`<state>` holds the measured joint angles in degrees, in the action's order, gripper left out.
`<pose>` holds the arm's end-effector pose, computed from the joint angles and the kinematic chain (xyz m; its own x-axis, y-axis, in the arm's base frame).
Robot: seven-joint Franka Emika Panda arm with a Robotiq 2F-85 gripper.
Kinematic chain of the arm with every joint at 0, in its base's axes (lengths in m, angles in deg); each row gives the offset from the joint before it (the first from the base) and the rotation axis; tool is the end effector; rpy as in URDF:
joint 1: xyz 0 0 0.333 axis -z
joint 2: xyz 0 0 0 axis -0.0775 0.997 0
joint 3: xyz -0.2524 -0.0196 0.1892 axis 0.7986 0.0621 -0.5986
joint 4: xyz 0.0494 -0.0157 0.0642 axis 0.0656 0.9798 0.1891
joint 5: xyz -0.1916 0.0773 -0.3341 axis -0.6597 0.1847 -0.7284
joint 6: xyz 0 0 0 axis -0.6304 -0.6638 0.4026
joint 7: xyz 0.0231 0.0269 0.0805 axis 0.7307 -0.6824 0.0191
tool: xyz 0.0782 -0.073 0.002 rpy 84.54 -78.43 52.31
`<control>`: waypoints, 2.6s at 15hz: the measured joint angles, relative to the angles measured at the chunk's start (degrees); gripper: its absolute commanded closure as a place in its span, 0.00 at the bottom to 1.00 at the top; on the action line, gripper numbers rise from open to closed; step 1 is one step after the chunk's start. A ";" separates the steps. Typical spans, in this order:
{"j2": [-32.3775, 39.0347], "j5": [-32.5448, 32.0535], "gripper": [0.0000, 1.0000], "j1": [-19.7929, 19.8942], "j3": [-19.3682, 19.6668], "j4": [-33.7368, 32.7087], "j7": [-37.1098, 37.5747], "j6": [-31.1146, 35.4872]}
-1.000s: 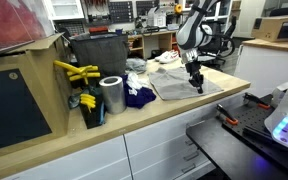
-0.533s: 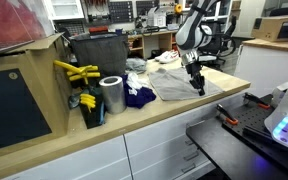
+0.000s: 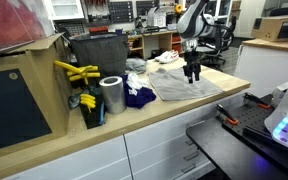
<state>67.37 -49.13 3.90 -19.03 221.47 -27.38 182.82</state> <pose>0.4658 0.0512 0.1980 0.8960 0.3276 -0.2999 0.3015 -0.9444 -0.1308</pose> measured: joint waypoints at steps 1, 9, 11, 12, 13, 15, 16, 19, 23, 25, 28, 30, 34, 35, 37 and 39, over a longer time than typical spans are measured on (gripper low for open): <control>-0.22 0.28 0.00 0.14 0.34 -0.69 0.63 0.86; 4.97 5.21 0.00 0.55 1.57 -10.94 7.73 6.04; 7.74 6.95 0.00 0.66 1.57 -14.68 8.88 7.25; 9.12 7.52 0.00 0.66 1.55 -16.57 9.49 7.62; 10.47 7.69 0.00 0.65 1.48 -18.47 10.35 7.74; 13.13 7.78 0.25 0.50 1.35 -22.38 12.32 7.76; 14.34 7.80 0.26 0.39 1.30 -24.23 13.25 7.75; 17.25 7.87 0.49 0.07 1.30 -29.04 15.85 7.75; 20.42 8.77 0.78 0.01 1.25 -33.97 18.09 7.75; 21.99 9.56 0.93 0.01 1.17 -35.86 18.91 7.75; 24.51 10.79 1.00 0.02 0.91 -38.20 19.68 7.76; 26.43 11.88 1.00 0.03 0.55 -39.84 20.20 7.76; 30.39 13.36 1.00 -0.02 -0.35 -43.75 20.88 7.77; 31.31 13.36 1.00 -0.07 -0.51 -44.74 21.29 7.77; 33.00 13.36 1.00 -0.26 -0.62 -46.58 21.78 7.79; 34.58 13.36 1.00 -0.51 -0.62 -48.29 22.27 7.78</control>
<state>101.95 -35.77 3.39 -19.65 173.18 -5.11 190.60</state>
